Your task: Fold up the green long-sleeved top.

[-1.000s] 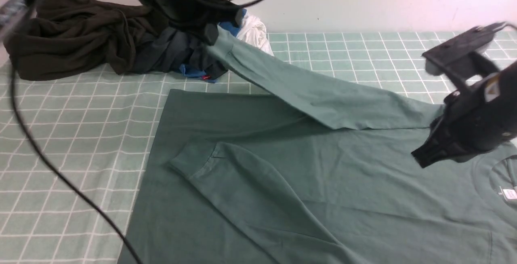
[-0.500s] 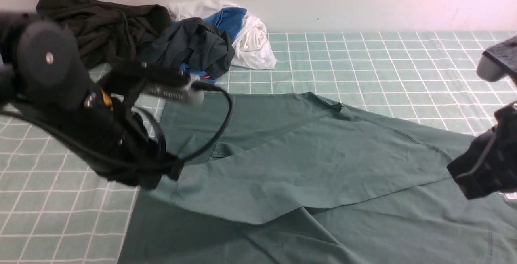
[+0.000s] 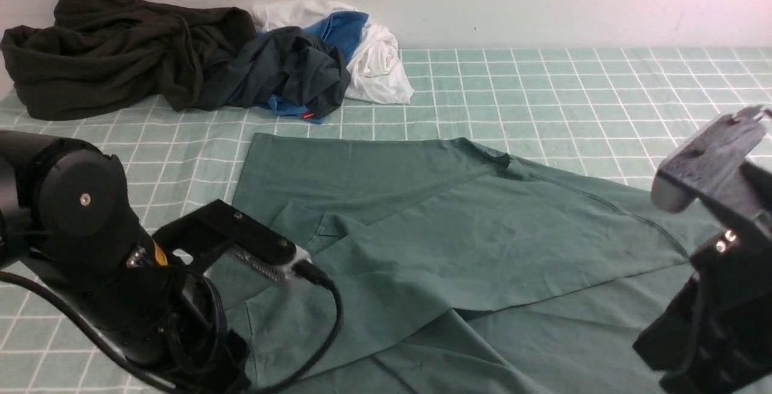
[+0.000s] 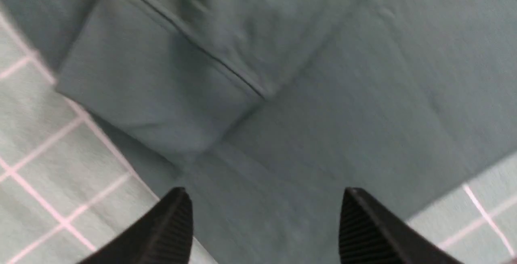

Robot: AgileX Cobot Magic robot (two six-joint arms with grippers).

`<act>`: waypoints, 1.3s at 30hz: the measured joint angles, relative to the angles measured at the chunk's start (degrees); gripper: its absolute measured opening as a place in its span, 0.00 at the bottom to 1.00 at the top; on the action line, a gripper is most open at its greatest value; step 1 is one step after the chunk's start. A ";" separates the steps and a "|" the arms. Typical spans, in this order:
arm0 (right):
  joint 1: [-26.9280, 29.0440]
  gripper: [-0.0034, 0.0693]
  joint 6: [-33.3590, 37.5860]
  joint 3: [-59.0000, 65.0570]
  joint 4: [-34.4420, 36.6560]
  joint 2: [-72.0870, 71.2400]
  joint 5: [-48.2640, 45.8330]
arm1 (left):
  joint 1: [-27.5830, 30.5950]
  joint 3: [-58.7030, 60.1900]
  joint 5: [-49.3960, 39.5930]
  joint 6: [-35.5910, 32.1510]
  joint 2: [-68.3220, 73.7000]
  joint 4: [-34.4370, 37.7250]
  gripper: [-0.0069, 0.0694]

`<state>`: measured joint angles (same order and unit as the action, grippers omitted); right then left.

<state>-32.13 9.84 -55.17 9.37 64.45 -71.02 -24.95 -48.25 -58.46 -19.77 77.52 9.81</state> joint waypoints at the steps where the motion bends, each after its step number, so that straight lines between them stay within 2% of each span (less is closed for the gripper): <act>1: -1.56 0.03 0.00 0.90 0.00 0.00 0.00 | -2.82 1.12 -1.70 -0.81 -0.35 -0.47 0.68; 5: -5.27 0.03 0.34 3.21 0.30 0.00 0.00 | -11.86 7.14 -2.49 -3.37 -0.49 -3.85 0.66; 6: -5.42 0.03 0.35 3.39 0.41 0.00 0.00 | -12.65 8.31 -1.94 -3.60 -0.49 -4.39 0.66; 10: -5.61 0.03 0.47 4.06 0.57 0.00 0.00 | -17.51 15.11 5.38 -4.79 -0.49 -9.81 0.65; 17: -5.61 0.03 1.84 4.12 0.62 -0.02 0.00 | -17.98 19.43 13.13 -5.37 -0.42 -13.01 0.65; 21: -5.61 0.03 2.11 4.12 0.61 -0.02 0.00 | -17.98 19.53 15.19 -3.10 0.59 -16.36 0.65; 30: -5.61 0.03 3.03 4.12 0.61 -0.02 0.00 | -17.98 18.27 14.36 -0.78 4.11 -17.11 0.64; 32: -5.61 0.03 3.16 4.12 0.61 -0.02 0.00 | -17.98 17.73 13.62 0.05 4.25 -16.85 0.60; 36: -5.61 0.03 3.20 4.12 0.61 -0.02 0.00 | -17.98 15.54 13.03 3.34 4.79 -17.49 0.42; 37: -5.61 0.03 3.20 4.12 0.61 -0.02 0.00 | -17.98 15.44 13.03 3.50 4.79 -17.49 0.41; 38: -5.61 0.03 3.20 4.12 0.61 -0.02 0.00 | -17.98 14.47 13.03 4.85 4.79 -17.92 0.31; 39: -5.61 0.03 3.20 4.12 0.61 -0.02 0.00 | -17.98 14.18 13.03 5.11 4.79 -18.07 0.28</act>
<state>-37.75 13.05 -51.06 9.98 64.44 -71.02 -42.93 -34.07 -45.43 -14.66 82.31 -8.25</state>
